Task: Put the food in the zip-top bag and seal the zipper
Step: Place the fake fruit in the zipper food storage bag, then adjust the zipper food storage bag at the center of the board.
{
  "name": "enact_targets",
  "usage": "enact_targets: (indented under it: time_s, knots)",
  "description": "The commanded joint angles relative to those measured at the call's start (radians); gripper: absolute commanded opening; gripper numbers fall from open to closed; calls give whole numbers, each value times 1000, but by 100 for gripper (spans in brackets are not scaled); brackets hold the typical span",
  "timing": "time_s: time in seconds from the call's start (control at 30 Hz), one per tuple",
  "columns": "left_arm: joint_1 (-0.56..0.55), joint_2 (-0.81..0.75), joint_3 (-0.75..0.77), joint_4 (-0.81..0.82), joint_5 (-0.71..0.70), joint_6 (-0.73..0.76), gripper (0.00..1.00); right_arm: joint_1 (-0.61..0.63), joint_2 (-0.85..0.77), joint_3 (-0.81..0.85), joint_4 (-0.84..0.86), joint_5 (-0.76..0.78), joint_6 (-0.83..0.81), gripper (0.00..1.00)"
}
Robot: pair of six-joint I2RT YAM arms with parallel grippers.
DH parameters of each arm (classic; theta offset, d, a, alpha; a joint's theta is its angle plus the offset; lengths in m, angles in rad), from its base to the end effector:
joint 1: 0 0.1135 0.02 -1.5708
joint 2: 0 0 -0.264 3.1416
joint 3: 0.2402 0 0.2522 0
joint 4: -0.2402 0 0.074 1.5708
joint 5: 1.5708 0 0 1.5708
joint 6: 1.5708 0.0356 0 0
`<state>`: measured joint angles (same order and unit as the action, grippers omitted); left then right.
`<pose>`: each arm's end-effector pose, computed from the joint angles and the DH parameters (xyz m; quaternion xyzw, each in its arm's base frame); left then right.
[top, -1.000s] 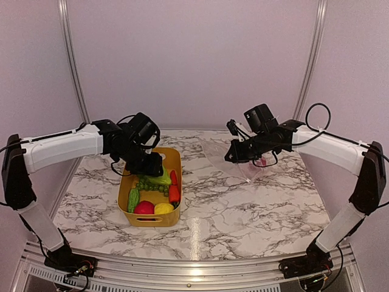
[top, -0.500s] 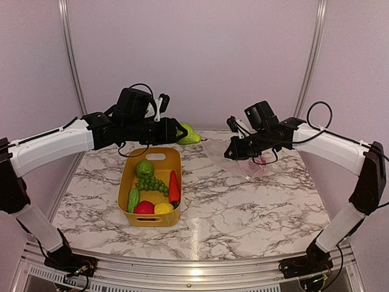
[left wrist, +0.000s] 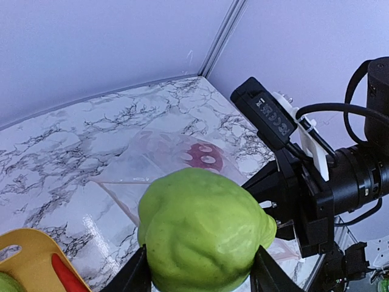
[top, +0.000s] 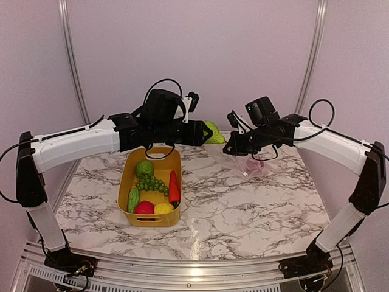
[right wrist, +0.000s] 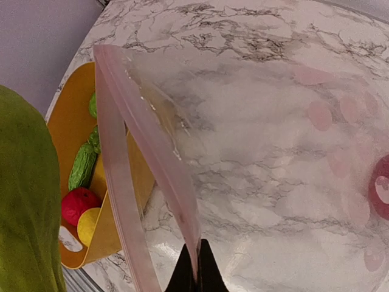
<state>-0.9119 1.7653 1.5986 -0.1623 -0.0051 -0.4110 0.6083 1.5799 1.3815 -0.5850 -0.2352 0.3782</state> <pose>0.2611 -0.3369 0.3556 0.2001 0.7883 -0.3557 0.4603 0.2836 0.2076 0.3114 -0.1500 0.9059 0.2758 0.2842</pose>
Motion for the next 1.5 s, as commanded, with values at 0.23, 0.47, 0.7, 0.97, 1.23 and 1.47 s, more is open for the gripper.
enact_targets:
  time_s: [0.23, 0.47, 0.7, 0.97, 1.23, 1.47]
  knots:
    - [-50, 100, 105, -214, -266, 223, 38, 4, -20, 61, -17, -21, 44, 0]
    - [-73, 155, 165, -219, -328, 205, 40, 5, -16, 76, -13, -51, 72, 0]
    - [-84, 271, 347, -266, -362, 213, 57, 5, -17, 99, -25, -64, 81, 0]
    - [-84, 238, 369, -243, -359, 201, 93, 3, -36, 100, -39, -33, 90, 0]
    - [-85, 61, 232, -98, -385, 119, 96, 2, -31, 89, -12, -53, 113, 0]
    - [-66, -66, 0, -106, -434, -87, 83, 0, -16, 103, 4, -76, 124, 0]
